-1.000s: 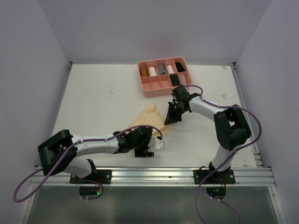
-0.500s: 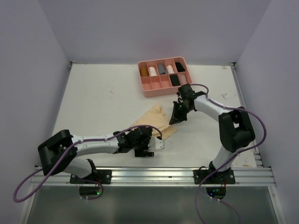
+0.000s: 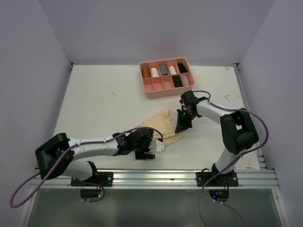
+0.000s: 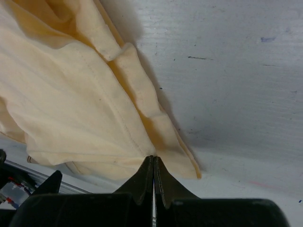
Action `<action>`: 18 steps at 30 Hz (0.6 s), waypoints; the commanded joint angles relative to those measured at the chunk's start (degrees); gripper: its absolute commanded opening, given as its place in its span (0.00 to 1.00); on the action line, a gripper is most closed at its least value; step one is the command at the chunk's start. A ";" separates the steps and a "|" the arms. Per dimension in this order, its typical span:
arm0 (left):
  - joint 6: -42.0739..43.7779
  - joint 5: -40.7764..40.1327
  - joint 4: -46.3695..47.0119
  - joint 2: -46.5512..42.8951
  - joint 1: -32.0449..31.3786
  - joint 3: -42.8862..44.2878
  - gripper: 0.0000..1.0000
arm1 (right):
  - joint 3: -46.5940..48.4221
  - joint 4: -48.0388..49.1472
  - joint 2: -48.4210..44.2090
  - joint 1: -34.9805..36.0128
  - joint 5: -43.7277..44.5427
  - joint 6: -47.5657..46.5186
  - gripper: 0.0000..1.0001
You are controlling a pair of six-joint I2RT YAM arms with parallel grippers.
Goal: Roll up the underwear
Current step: Fold the underwear
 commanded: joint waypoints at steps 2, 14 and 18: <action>-2.23 2.82 -4.08 -6.88 0.19 4.70 1.00 | 0.98 1.99 1.34 -0.11 3.40 -2.47 0.00; -6.37 20.21 -16.13 -9.62 18.37 16.56 0.99 | 12.23 1.63 7.86 -1.95 6.22 -6.07 0.17; -7.68 25.76 -19.74 -4.61 21.11 20.53 0.71 | 14.17 2.07 1.19 -2.48 4.64 -2.75 0.34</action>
